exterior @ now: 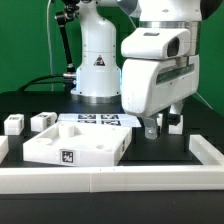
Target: Assemble square table
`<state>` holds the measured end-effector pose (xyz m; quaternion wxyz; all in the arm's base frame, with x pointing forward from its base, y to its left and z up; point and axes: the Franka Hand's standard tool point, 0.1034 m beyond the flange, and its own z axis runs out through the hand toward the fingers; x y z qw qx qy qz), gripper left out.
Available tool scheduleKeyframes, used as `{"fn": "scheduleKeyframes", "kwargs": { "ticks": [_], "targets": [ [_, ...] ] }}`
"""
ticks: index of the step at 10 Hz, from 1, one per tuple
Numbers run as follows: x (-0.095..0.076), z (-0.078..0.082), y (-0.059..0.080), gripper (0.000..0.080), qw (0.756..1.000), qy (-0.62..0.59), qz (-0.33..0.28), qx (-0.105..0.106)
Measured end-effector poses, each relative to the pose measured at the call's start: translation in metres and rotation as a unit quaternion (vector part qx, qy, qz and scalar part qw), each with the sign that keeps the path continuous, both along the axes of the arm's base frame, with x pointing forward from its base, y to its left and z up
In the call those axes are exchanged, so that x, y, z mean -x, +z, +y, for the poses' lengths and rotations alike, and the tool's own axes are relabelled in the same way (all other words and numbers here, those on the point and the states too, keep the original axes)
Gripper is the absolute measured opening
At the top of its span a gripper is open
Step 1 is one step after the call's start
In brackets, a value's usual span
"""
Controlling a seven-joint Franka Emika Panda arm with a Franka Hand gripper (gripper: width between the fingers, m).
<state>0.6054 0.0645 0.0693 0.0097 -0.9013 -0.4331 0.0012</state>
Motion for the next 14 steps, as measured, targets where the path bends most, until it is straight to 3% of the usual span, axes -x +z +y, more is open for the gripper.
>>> {"fn": "scheduleKeyframes", "kwargs": {
  "ticks": [5,6,10,14],
  "targets": [
    [0.001,0.0,0.0,0.0649,1.0,0.003,0.0,0.0],
    [0.009,-0.002,0.001,0.0649,1.0,0.013,-0.006,0.0],
    [0.054,-0.044,0.003,0.0649,0.999,0.039,-0.002,0.006],
    [0.056,-0.046,0.001,0.0649,0.999,0.037,0.0,0.006]
  ]
}}
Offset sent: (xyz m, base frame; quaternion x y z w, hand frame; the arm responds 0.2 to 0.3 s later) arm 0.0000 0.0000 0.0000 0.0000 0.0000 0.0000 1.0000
